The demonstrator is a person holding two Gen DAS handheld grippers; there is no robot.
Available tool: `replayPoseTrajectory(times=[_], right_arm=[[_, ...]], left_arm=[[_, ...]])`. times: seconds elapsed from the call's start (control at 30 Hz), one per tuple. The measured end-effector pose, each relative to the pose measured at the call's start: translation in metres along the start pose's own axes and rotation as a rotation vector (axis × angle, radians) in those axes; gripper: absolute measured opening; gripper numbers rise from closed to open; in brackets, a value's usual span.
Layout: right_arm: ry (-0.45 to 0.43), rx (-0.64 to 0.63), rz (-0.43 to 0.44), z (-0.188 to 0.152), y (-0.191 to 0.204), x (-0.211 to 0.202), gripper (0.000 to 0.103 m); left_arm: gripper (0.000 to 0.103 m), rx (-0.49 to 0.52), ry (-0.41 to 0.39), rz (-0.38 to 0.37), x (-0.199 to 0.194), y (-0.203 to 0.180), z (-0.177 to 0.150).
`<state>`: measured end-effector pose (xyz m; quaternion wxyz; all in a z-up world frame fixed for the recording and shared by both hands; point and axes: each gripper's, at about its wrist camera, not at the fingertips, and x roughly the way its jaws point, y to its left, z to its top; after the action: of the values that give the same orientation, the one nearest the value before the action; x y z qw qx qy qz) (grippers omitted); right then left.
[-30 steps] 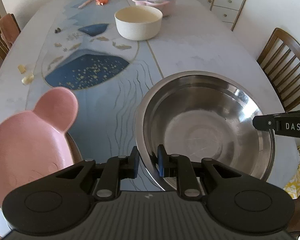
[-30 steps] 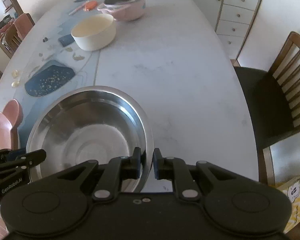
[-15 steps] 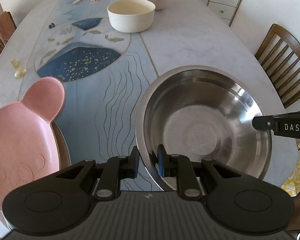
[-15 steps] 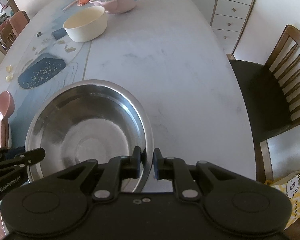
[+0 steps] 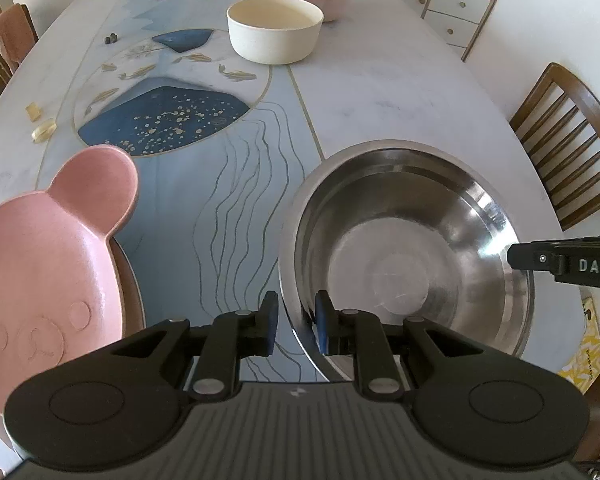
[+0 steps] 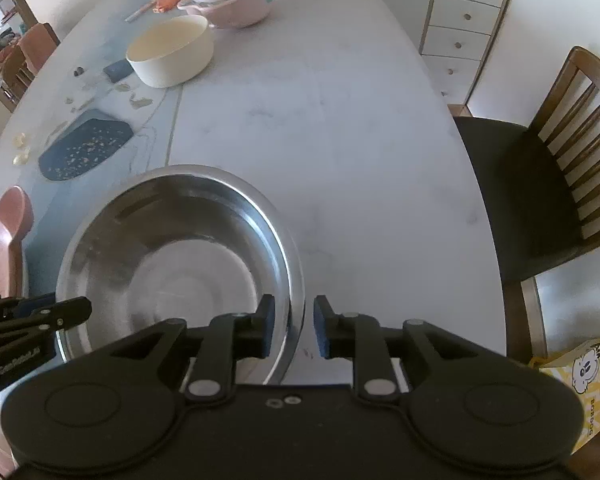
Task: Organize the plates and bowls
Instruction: 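Lower the steel bowl beside the plate stack and open both grippers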
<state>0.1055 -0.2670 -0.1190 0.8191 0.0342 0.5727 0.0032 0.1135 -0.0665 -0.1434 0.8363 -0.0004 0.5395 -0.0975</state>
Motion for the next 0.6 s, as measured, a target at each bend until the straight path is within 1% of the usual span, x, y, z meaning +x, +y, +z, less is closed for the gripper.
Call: replayPoseTrajectory(times=[0.03,0.07,0.1,0.13,0.17,0.23,0.33,0.43,0.5,0.57,0.6], right_arm=[[-0.006,-0.005,0.0,0.0,0.001,-0.004,0.024],[-0.013,-0.008,0.002,0.001,0.001,-0.007,0.026],[-0.019,-0.012,0.005,0.001,0.002,-0.011,0.027],[-0.027,-0.021,0.006,0.001,0.003,-0.016,0.028],[-0.037,-0.028,0.006,0.002,0.004,-0.02,0.03],[-0.058,-0.044,0.008,0.003,0.006,-0.03,0.032],[-0.079,-0.06,0.019,0.008,0.008,-0.044,0.034],[-0.105,-0.082,0.025,0.014,0.011,-0.058,0.042],[-0.121,-0.099,0.031,0.021,0.012,-0.065,0.046],[-0.134,-0.117,0.037,0.029,0.013,-0.071,0.053],[-0.143,-0.124,0.037,0.034,0.014,-0.074,0.054]], left_arm=[[0.023,0.0,0.0,0.001,-0.001,0.001,0.0],[0.029,-0.001,-0.003,-0.001,-0.003,0.001,-0.001],[0.031,-0.001,-0.006,-0.004,-0.006,0.002,-0.001],[0.038,-0.002,-0.012,-0.007,-0.009,0.003,-0.001],[0.046,-0.004,-0.021,-0.009,-0.013,0.004,0.0],[0.055,-0.005,-0.05,-0.009,-0.023,0.006,0.001],[0.056,0.01,-0.082,-0.009,-0.037,0.006,0.007],[0.057,0.013,-0.111,-0.014,-0.051,0.008,0.017],[0.06,0.011,-0.13,-0.017,-0.06,0.011,0.026],[0.062,0.013,-0.151,-0.007,-0.067,0.013,0.036],[0.062,0.015,-0.161,-0.001,-0.07,0.014,0.043]])
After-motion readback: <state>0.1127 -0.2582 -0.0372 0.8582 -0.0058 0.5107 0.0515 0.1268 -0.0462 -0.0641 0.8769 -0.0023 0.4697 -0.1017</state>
